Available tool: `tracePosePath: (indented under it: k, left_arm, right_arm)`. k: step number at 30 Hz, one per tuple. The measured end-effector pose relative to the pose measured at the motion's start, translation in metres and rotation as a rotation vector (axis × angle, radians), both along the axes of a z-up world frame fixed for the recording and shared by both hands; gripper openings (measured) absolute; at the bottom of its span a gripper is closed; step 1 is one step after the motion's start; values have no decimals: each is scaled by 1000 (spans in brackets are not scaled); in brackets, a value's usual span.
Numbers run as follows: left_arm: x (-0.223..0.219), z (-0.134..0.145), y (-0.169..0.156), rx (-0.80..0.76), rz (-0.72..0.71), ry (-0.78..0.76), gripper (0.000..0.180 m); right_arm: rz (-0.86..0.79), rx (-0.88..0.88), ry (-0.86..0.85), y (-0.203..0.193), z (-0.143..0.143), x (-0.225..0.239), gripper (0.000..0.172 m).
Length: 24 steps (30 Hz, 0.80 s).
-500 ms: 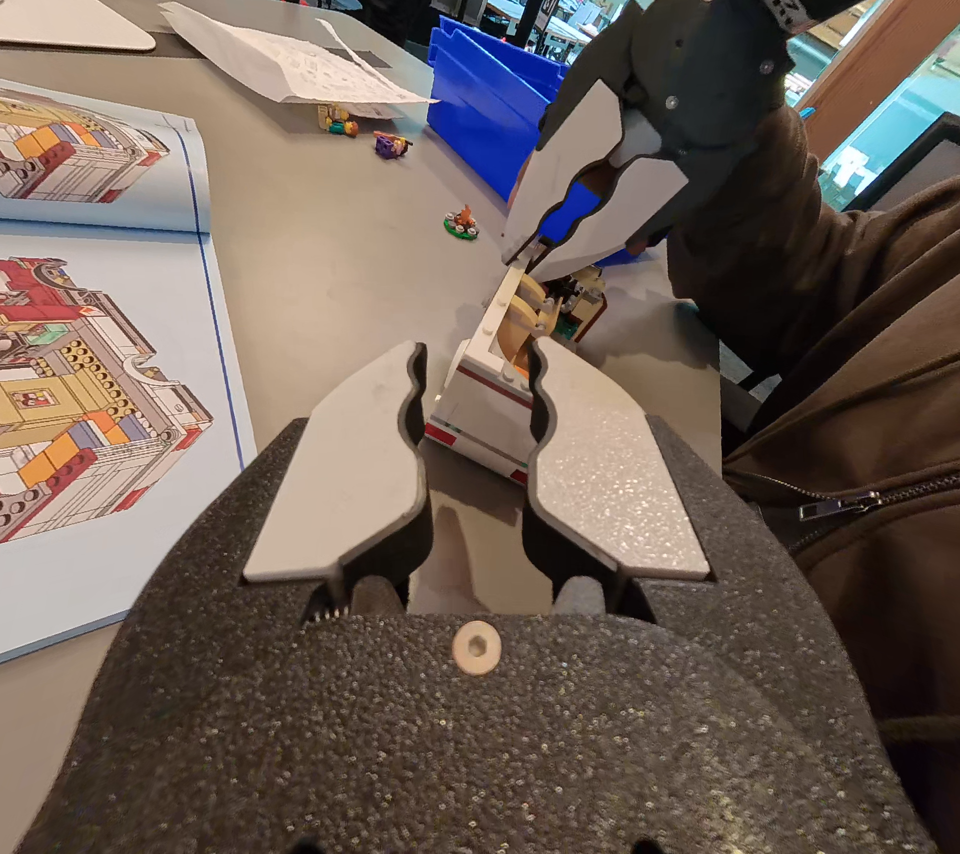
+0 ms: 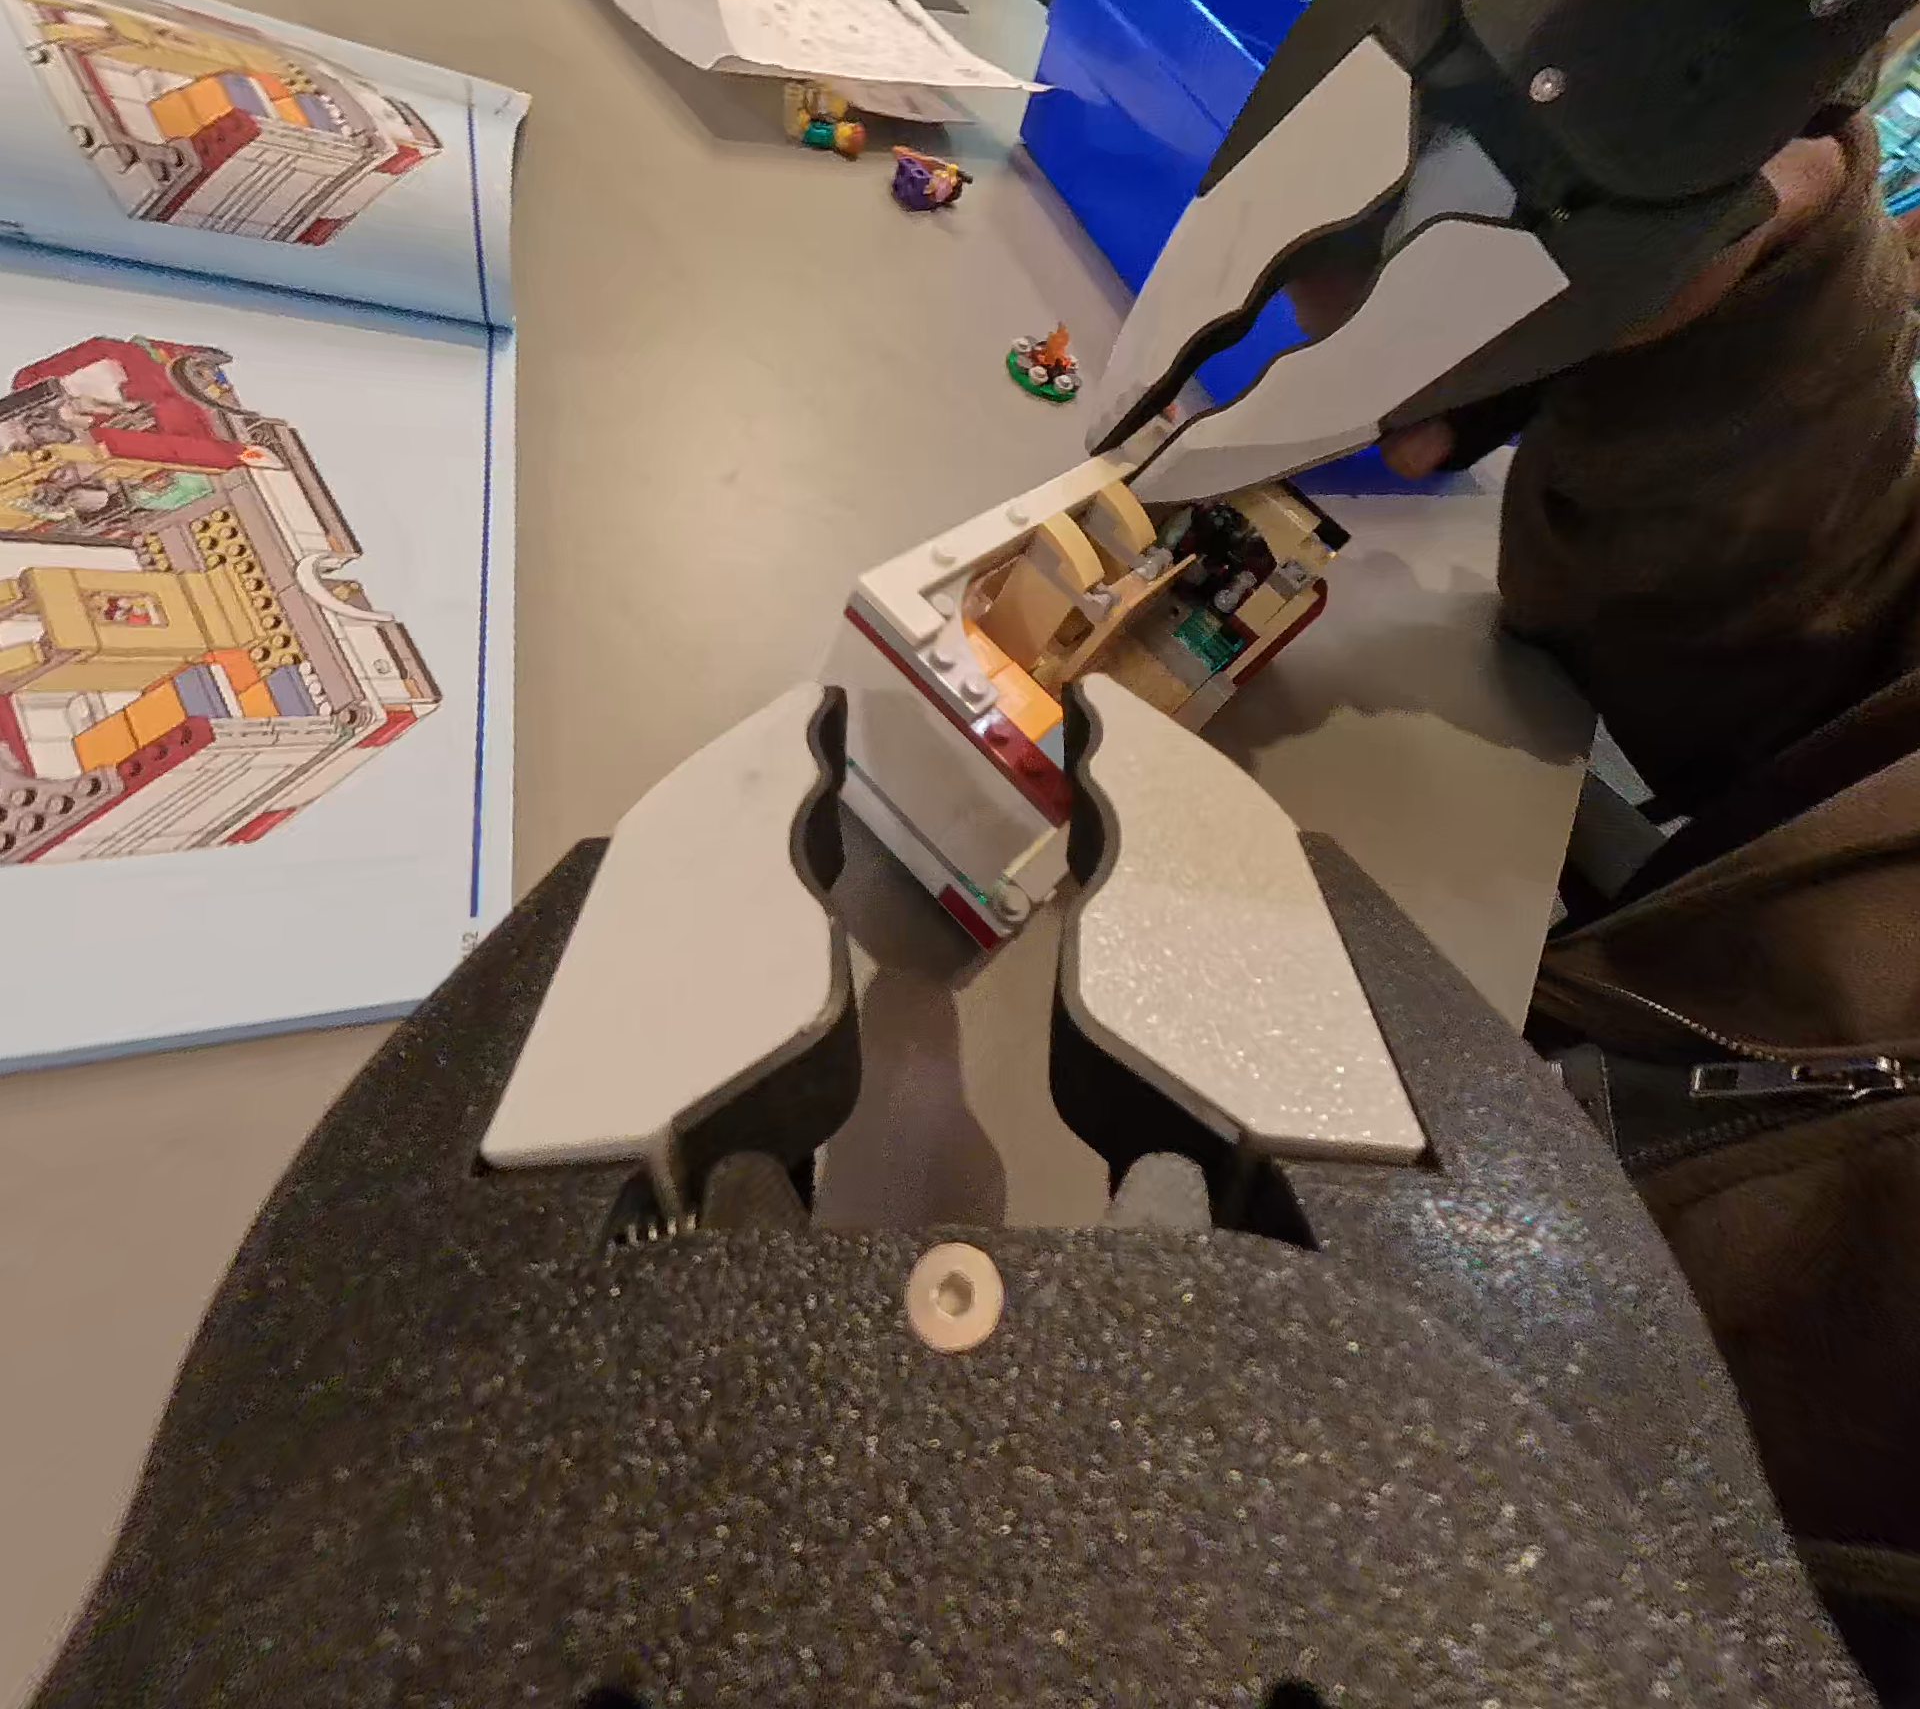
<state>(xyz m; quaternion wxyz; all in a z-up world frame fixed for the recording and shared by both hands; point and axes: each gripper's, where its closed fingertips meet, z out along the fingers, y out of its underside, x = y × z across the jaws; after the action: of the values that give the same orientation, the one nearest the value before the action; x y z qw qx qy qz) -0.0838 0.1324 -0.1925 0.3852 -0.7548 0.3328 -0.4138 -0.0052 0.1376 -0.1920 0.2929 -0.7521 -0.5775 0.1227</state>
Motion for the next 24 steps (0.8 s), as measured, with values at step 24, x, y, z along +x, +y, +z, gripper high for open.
tracePosePath:
  k: [24]
  left_arm:
    - [2, -12, 6, 81, 123, 148, 14]
  right_arm:
    - [-56, -72, 137, -31, 1, -7, 11]
